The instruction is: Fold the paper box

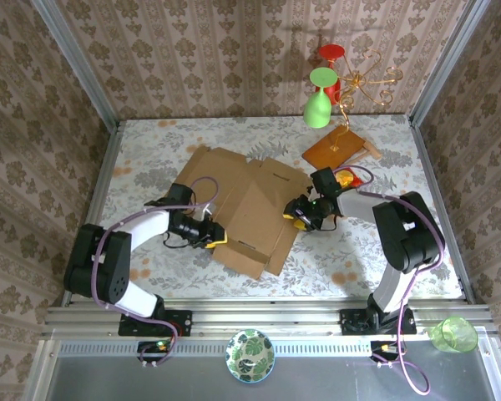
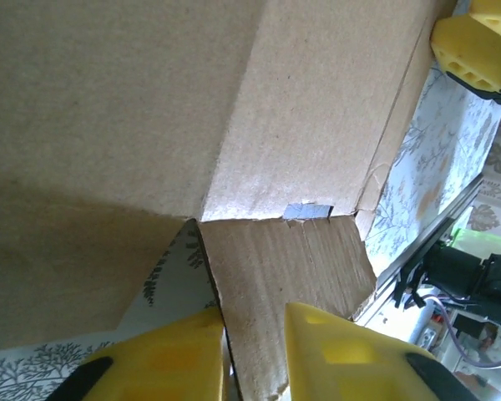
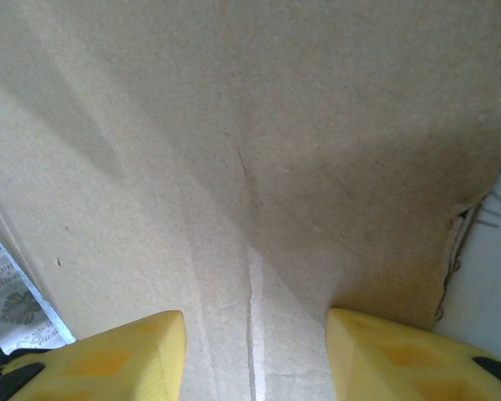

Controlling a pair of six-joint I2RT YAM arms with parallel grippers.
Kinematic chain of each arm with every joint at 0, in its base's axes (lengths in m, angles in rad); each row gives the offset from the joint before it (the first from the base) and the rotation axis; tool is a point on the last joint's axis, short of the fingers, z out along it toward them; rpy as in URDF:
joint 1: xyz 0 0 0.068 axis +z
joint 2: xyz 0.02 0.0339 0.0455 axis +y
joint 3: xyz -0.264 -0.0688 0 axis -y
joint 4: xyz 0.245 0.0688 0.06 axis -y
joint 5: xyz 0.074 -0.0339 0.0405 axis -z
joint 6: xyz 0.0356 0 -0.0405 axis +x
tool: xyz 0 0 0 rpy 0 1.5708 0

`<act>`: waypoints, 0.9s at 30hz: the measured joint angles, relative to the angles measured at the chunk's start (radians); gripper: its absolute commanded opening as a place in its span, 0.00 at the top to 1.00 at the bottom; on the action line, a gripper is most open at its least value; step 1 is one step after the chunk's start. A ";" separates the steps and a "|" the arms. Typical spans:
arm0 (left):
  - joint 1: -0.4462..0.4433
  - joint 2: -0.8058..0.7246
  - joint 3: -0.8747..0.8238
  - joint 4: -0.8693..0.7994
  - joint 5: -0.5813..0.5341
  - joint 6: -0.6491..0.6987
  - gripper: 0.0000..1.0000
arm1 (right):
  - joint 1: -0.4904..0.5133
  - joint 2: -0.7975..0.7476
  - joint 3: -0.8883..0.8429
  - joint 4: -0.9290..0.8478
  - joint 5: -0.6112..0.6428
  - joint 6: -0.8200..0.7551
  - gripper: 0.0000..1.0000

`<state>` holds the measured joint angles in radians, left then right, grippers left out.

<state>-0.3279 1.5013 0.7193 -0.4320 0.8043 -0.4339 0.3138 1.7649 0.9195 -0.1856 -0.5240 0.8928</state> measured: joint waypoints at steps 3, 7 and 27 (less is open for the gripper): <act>-0.007 0.000 -0.011 0.019 0.013 -0.021 0.87 | -0.008 0.000 0.005 -0.005 0.000 0.000 0.51; -0.013 0.000 -0.018 0.042 0.027 -0.055 1.00 | -0.016 -0.002 0.006 -0.007 0.000 0.000 0.52; -0.009 -0.111 0.169 0.111 0.091 -0.422 1.00 | -0.235 -0.364 -0.250 0.242 -0.069 0.131 0.08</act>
<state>-0.3367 1.3899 0.8886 -0.3210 0.8955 -0.8562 0.0784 1.4006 0.6697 0.0563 -0.5930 1.0241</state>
